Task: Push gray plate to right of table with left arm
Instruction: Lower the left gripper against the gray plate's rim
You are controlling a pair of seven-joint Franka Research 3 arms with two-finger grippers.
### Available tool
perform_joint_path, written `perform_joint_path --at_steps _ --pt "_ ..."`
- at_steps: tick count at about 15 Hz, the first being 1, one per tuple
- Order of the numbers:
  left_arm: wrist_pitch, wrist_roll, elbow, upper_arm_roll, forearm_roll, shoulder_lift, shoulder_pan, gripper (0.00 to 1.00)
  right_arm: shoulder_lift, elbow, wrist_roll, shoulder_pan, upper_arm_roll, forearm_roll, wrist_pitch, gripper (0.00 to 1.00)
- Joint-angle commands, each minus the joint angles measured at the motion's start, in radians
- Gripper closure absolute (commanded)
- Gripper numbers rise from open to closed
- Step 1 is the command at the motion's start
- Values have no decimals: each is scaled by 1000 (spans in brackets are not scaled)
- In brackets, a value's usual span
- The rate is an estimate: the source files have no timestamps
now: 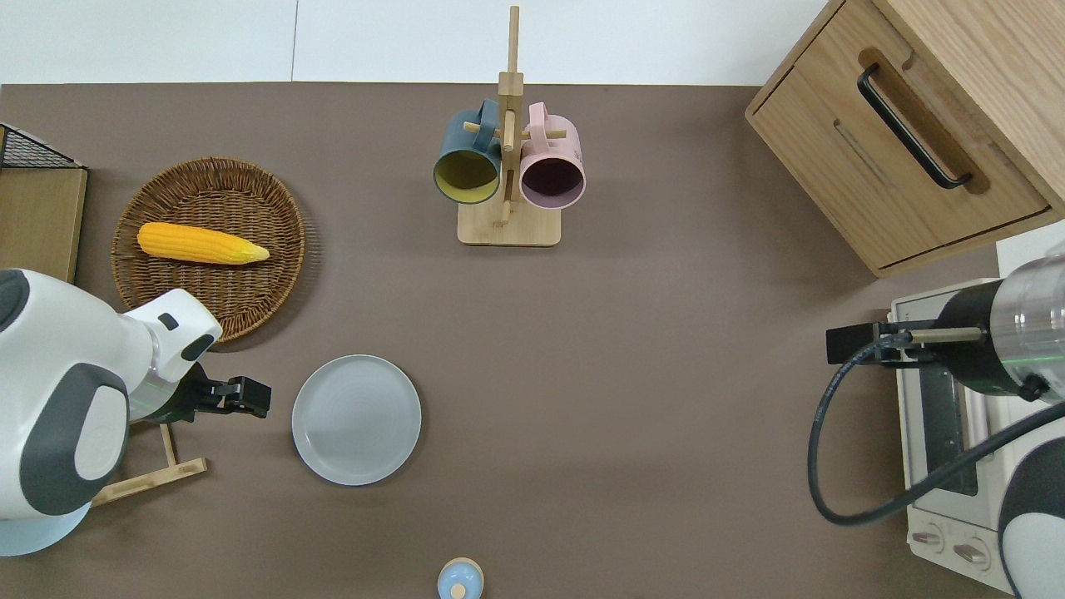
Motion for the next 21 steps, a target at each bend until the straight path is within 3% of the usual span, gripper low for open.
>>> perform_joint_path --at_steps 1,5,6,12,17,21 --pt "176 24 -204 -3 -57 -65 20 21 -27 -27 10 -24 14 21 0 5" --pt "387 21 -354 -10 -123 -57 20 25 -27 -27 10 -24 14 21 -1 5" --pt "386 14 -355 -32 -131 -59 17 32 -27 -27 12 -24 14 21 0 7" --pt "402 11 -359 -38 -146 -46 12 55 -27 -27 12 -24 14 21 0 5" --pt "444 11 -362 -38 -149 -20 8 174 -27 -27 10 -26 14 21 0 5" --pt "483 -20 -364 -38 -157 4 2 395 -27 -27 12 -24 14 21 0 5"
